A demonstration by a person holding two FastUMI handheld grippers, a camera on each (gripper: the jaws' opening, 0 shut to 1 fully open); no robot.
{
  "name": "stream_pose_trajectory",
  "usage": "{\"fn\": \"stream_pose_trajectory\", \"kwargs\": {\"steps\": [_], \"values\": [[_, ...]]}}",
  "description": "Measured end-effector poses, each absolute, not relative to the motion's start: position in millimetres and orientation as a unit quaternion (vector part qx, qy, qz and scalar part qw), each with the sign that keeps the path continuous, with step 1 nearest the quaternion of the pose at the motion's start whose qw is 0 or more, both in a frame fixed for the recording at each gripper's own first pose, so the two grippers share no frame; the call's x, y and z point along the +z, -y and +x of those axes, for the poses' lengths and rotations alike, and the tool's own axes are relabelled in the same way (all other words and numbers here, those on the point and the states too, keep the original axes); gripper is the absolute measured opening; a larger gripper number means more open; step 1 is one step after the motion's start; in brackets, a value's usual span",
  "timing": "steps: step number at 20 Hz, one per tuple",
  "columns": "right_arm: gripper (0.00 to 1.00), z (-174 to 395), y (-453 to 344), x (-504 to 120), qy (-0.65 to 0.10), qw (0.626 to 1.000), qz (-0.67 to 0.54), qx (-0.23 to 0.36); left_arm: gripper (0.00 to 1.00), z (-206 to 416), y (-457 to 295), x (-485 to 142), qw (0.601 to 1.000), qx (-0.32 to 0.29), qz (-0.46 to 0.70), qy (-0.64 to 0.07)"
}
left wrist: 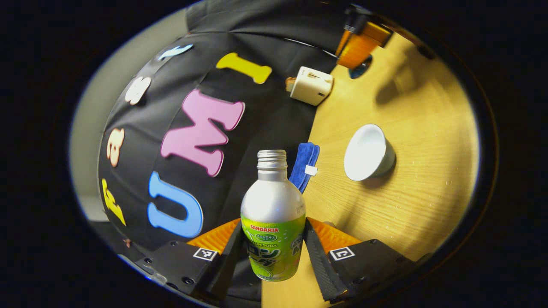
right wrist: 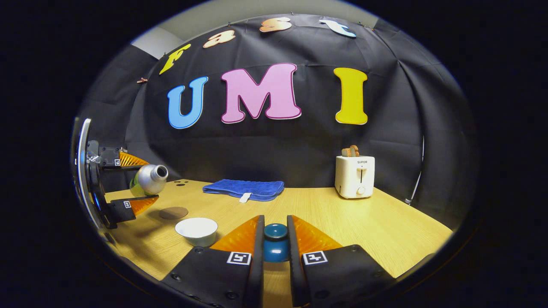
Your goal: Open the teacup lid with one hand, grasp the water bottle and pour water into the teacup with the other hand; after pouring, place the water bottle on the coaster and then close the teacup lid.
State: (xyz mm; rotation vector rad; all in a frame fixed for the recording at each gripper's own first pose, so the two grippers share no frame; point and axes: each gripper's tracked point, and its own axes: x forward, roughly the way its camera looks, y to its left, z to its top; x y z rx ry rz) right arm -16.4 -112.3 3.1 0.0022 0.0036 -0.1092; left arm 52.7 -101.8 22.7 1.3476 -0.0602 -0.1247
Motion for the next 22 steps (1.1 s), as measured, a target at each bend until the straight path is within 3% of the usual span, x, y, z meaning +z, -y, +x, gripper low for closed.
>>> {"fn": "stream_pose_trajectory", "kwargs": {"steps": [22], "values": [[0.29, -16, 112, 3, -0.001, 0.999, 0.000, -0.054, 0.80, 70, 106, 19, 0.581, -0.085, 0.809, 0.028]]}}
